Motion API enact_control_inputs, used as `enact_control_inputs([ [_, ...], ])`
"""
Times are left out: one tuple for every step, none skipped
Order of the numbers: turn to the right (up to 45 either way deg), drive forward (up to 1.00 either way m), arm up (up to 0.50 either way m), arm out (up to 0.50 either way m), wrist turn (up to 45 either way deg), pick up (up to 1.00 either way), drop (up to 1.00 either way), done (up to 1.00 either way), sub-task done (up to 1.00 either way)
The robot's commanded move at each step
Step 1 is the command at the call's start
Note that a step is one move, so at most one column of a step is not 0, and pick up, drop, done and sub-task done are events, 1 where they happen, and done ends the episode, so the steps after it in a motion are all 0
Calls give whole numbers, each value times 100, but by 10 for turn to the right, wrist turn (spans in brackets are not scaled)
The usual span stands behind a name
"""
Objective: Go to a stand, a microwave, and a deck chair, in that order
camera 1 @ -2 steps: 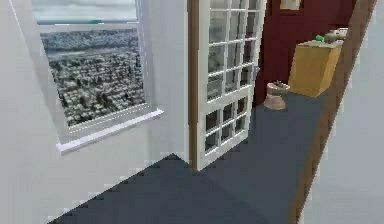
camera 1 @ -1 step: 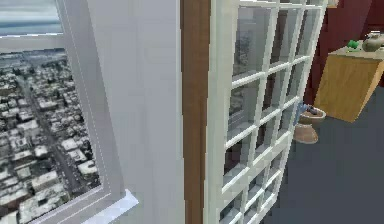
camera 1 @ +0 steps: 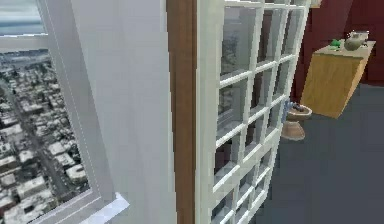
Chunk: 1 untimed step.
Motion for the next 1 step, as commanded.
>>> enact_control_inputs([
  [0,25,0,0,0,0,0,0,0],
])
